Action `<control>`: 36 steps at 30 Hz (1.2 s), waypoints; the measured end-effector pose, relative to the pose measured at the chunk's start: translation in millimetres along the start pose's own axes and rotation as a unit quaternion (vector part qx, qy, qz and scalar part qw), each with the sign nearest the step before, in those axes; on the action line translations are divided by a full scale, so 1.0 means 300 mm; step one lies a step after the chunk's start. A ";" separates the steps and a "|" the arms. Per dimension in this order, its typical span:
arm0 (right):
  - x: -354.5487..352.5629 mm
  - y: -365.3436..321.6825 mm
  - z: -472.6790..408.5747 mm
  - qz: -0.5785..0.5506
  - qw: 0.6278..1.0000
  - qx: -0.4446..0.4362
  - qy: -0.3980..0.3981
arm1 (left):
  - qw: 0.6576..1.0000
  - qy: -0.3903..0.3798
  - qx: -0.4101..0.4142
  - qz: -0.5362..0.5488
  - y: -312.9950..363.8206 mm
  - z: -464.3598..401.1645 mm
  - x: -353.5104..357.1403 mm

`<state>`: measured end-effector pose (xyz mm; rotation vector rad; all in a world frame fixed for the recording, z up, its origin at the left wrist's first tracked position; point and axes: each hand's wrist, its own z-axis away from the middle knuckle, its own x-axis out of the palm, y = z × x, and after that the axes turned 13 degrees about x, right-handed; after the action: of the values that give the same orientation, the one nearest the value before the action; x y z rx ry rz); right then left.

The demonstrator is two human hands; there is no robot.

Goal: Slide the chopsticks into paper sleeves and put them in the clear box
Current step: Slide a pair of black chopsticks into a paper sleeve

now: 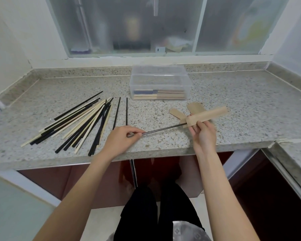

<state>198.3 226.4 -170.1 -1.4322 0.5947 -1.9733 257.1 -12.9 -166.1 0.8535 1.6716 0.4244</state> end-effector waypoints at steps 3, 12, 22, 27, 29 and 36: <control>-0.004 0.000 0.001 0.022 1.000 -0.007 0.002 | 1.000 0.001 0.003 0.006 -0.004 0.004 0.004; -0.009 0.008 0.016 0.099 0.995 0.015 0.000 | 0.999 0.009 0.004 0.034 -0.011 0.009 0.013; -0.007 0.012 0.025 0.136 0.991 -0.002 -0.005 | 0.998 0.027 -0.005 0.051 -0.020 0.021 0.017; -0.008 0.012 0.032 0.155 0.988 -0.004 -0.012 | 0.998 0.041 -0.007 0.050 -0.022 0.020 0.013; -0.009 0.012 0.033 0.170 0.985 -0.005 -0.011 | 0.998 0.040 -0.003 0.044 -0.022 0.020 0.009; -0.004 0.020 0.044 0.192 0.980 0.041 -0.030 | 0.998 0.037 0.017 0.056 -0.004 0.022 0.020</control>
<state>212.4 223.1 -170.9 -1.2162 0.6962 -1.6258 262.6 -10.4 -172.9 0.9701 1.7069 0.5115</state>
